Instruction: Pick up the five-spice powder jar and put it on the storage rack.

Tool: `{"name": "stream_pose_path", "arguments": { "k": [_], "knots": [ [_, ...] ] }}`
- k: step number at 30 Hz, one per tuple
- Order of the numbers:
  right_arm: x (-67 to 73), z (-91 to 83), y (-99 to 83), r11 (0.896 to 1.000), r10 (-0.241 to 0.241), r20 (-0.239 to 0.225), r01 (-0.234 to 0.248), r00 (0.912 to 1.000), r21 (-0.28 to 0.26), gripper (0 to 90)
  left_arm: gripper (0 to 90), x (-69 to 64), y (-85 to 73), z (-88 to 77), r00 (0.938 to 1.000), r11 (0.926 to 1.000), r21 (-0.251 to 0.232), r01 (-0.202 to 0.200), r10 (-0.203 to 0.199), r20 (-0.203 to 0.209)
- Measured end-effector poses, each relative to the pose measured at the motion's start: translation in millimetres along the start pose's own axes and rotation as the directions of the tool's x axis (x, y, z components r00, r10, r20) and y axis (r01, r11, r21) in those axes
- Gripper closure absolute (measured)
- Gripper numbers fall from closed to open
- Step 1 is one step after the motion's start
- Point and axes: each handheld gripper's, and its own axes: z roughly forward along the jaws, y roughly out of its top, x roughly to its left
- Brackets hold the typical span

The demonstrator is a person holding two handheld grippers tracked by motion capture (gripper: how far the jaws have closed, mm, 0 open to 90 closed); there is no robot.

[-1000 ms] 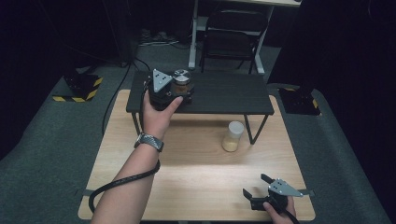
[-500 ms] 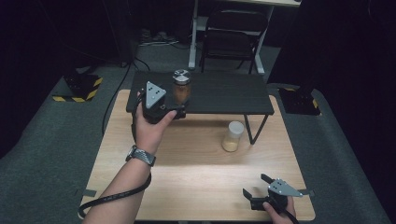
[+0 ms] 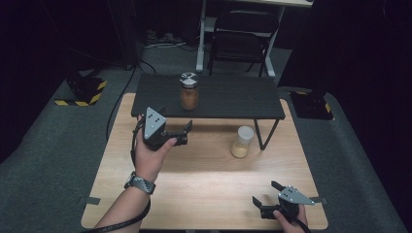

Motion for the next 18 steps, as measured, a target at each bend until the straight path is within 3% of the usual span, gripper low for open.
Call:
{"name": "stream_pose_path", "arguments": {
  "k": [18],
  "knots": [
    [0.8, 0.2, 0.6, 1.000, -0.010, 0.001, 0.010, 1.0000, 0.003, 0.3, 0.4, -10.5, -57.5, -37.5, 0.9993, 1.0000, 0.001, 0.001, -0.001, 0.038]
  ]
}}
